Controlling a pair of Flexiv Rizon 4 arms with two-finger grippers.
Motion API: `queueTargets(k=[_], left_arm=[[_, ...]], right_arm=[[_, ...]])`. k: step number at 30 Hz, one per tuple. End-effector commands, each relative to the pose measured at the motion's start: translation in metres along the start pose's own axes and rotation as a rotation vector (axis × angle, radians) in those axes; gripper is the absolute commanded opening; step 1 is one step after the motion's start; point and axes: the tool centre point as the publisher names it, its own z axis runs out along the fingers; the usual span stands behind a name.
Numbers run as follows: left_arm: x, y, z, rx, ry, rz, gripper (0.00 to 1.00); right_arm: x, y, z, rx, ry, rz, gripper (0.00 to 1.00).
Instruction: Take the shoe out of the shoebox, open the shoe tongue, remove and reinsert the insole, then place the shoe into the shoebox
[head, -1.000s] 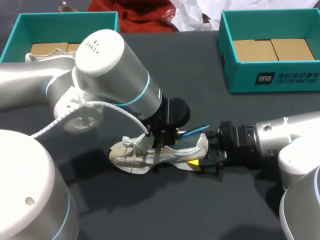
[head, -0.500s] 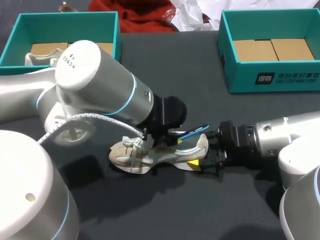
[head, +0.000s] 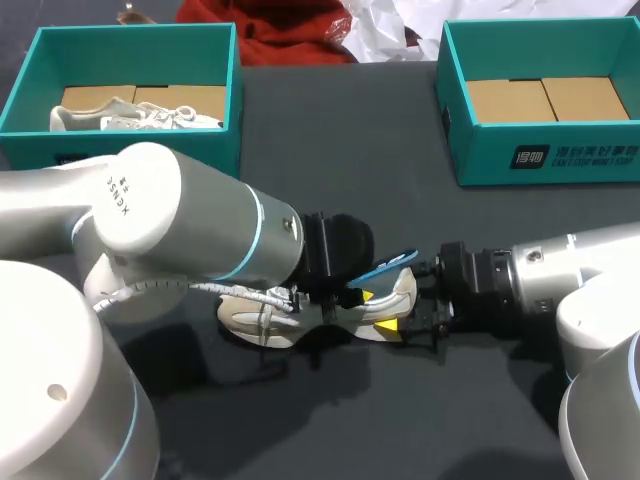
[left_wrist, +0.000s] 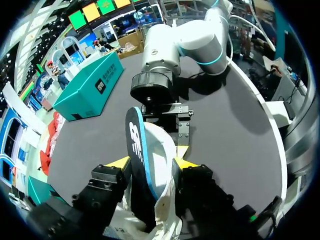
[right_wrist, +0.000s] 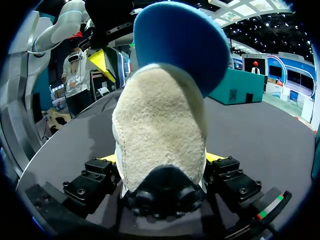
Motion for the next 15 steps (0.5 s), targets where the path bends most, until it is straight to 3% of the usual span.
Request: queueTargets(k=[1,15], left_arm=[[0.006,-0.004,0.008,0.003,-0.048,-0.006,0.51],[-0.003,-0.002,0.027,0.038,-0.055,-0.047,0.48]], right_arm=[[0.001,0.001,0.0,0.003,-0.002,0.0,0.0],[0.001,0.001,0.0,0.003,-0.002,0.0,0.0]])
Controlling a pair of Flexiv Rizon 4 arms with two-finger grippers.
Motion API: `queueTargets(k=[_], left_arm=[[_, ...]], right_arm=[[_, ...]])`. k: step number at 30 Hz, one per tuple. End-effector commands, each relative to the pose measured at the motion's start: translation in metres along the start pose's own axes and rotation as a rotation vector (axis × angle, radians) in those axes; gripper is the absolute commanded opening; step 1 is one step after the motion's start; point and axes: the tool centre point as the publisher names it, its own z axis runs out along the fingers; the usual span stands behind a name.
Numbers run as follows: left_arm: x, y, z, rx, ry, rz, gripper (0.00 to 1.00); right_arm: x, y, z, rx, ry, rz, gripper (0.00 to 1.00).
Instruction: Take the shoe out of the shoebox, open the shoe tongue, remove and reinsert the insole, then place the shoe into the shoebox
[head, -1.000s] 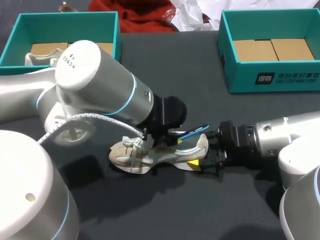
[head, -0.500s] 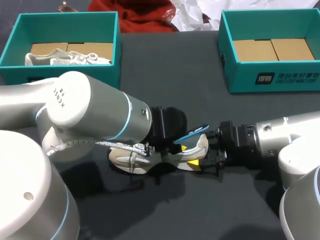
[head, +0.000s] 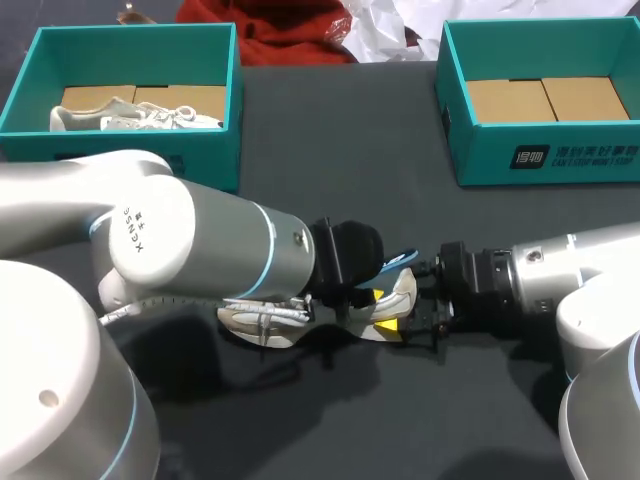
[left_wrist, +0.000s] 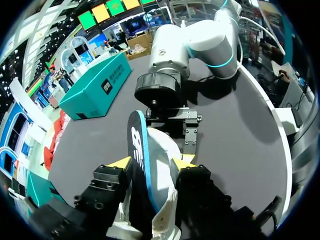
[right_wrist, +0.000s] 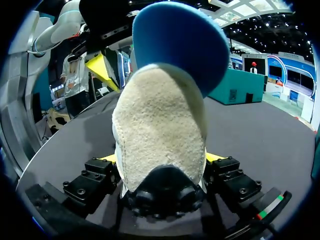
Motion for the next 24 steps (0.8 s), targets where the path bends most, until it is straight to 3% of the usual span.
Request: queueTargets(k=[1,18,22,24], left_arm=[[-0.001,0.006,0.01,0.014,0.004,-0.008,0.47],[-0.009,0.012,0.03,0.018,-0.006,-0.055,0.4],[-0.014,0.012,0.034,0.019,-0.005,-0.061,0.27],[-0.016,0.012,0.034,0.023,-0.004,-0.066,0.05]], right_arm=[[0.001,0.001,0.0,0.003,-0.002,0.0,0.0],[0.001,0.001,0.0,0.003,-0.002,0.0,0.0],[0.001,0.001,0.0,0.003,-0.002,0.0,0.0],[0.001,0.001,0.0,0.003,-0.002,0.0,0.0]])
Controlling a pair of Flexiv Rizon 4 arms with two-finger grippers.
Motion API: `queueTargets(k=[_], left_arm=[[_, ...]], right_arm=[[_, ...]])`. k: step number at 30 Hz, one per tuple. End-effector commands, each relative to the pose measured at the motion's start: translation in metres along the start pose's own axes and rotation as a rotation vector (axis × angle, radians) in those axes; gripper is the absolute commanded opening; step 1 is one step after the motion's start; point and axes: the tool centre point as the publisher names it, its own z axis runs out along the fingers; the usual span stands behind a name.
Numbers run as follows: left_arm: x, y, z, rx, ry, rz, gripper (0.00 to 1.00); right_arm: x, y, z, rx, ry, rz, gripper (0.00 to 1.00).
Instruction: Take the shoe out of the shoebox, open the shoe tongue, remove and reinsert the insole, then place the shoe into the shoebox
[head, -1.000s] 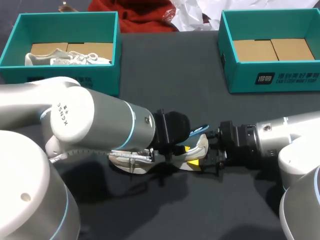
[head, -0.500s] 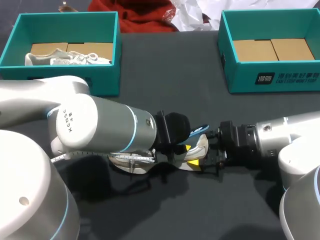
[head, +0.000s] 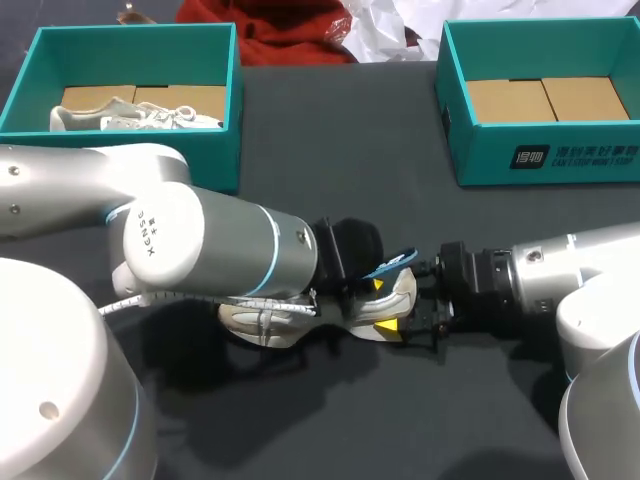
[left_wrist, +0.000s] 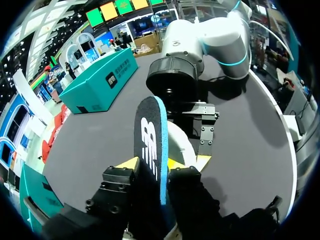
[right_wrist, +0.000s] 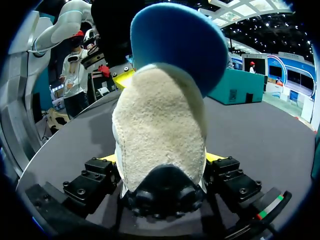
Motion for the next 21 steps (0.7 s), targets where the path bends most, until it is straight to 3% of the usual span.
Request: queueTargets(k=[1,10,21], left_arm=[[-0.004,0.001,0.007,0.01,0.01,-0.004,0.0],[-0.007,-0.01,-0.003,0.036,0.054,-0.015,0.0],[-0.004,-0.05,-0.023,0.01,0.174,-0.007,0.0]], right_arm=[[0.001,0.001,0.0,0.003,-0.002,0.0,0.0],[0.001,0.001,0.0,0.003,-0.002,0.0,0.0],[0.001,0.001,0.0,0.003,-0.002,0.0,0.0]])
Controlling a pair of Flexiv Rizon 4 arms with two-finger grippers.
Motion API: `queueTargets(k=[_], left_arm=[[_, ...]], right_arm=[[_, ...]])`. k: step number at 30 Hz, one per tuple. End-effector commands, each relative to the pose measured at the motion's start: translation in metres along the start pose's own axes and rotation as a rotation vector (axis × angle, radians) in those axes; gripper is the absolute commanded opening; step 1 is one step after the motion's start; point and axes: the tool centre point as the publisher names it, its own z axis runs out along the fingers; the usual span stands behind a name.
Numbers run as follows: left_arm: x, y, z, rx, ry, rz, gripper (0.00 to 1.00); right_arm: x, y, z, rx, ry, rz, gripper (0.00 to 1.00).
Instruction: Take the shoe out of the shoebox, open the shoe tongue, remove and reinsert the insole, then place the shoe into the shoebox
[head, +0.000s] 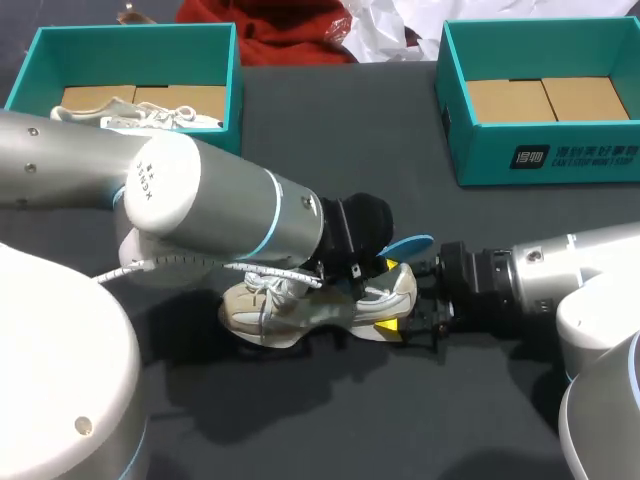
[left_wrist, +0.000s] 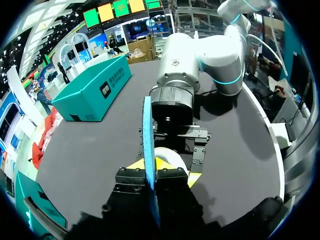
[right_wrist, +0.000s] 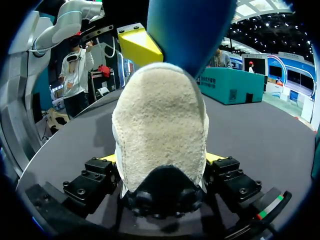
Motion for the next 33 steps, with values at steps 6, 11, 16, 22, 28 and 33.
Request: queueTargets(k=[6,11,16,22,28,33], left_arm=[[0.002,-0.035,-0.019,-0.065,0.145,0.006,0.0],[0.008,-0.051,-0.024,-0.105,0.231,0.001,0.0],[0.016,-0.066,-0.035,-0.1,0.282,0.018,0.0],[0.022,-0.087,-0.055,-0.069,0.359,0.035,0.0],[0.023,-0.107,-0.079,-0.034,0.39,0.041,0.0],[0.023,-0.107,-0.079,-0.034,0.39,0.041,0.0]], right_arm=[[0.001,0.001,0.001,0.003,-0.002,0.0,0.0],[0.001,0.001,0.001,0.003,-0.002,0.0,0.0],[0.001,0.001,0.001,0.003,-0.002,0.0,0.0],[0.001,0.001,0.001,0.003,-0.002,0.0,0.0],[0.001,0.001,0.001,0.003,-0.002,0.0,0.0],[0.001,0.001,0.001,0.003,-0.002,0.0,0.0]])
